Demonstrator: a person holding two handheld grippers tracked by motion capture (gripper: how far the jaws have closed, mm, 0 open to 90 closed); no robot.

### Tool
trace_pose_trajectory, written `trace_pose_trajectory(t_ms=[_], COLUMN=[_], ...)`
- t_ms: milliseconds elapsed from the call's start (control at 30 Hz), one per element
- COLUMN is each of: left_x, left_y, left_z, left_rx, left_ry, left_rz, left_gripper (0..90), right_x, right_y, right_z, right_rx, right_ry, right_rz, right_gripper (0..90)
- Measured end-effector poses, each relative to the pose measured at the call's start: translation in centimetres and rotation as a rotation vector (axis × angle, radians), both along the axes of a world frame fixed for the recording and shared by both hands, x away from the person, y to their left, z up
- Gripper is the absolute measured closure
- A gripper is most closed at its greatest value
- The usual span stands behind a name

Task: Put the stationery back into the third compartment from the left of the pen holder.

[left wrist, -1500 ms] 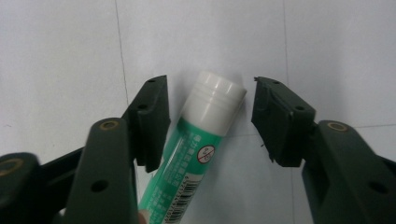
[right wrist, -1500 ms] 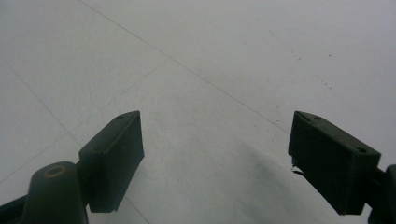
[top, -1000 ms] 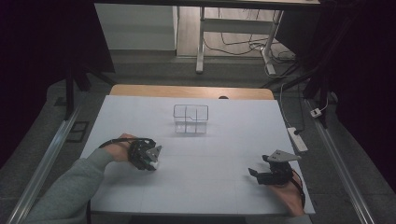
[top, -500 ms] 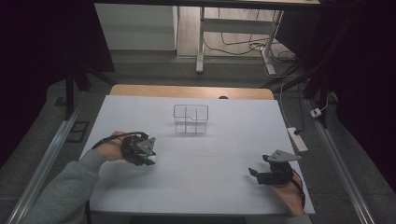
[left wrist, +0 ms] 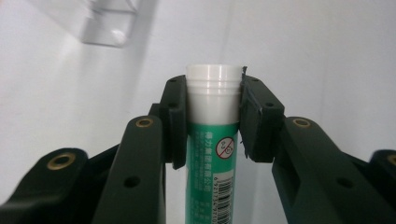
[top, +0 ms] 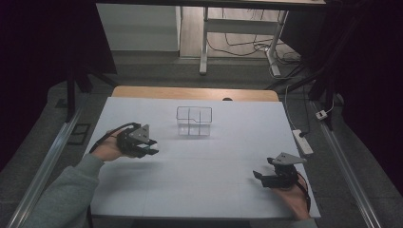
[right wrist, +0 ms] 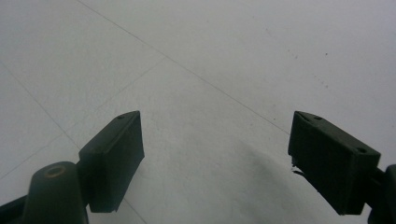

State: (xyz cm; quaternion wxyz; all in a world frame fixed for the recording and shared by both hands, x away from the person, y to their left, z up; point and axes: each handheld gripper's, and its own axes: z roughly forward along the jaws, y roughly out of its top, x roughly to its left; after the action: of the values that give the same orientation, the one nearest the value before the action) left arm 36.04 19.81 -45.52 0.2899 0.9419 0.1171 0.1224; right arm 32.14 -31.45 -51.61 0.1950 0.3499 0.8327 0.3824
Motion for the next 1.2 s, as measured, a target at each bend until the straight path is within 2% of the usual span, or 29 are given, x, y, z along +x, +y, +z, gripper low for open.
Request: trace_pose_trajectory(t_ms=[200,400,933,1200], left_x=[0.1,0.0,0.4,0.6], left_y=[0.3,0.4,0.8,0.2], left_z=[1.1,1.6,2.7,3.2], left_rx=[-0.069,-0.131,-0.373,-0.43], left_ry=[-0.04,-0.07,-0.048,-0.062], left_rz=[0.082,0.122,0.21,0.226], left_gripper=[64.5,64.4,64.4,64.3], right_x=[0.0,0.0,0.1,0.1], right_y=[0.0,0.0,0.0,0.0], right_z=[0.0,0.0,-0.1,0.0], right_rx=[0.004,0.003,0.002,0.005], right_ry=[0.004,0.005,0.006,0.001], right_rz=[0.005,0.006,0.004,0.004], right_gripper=[17.6,17.6,17.6,17.6])
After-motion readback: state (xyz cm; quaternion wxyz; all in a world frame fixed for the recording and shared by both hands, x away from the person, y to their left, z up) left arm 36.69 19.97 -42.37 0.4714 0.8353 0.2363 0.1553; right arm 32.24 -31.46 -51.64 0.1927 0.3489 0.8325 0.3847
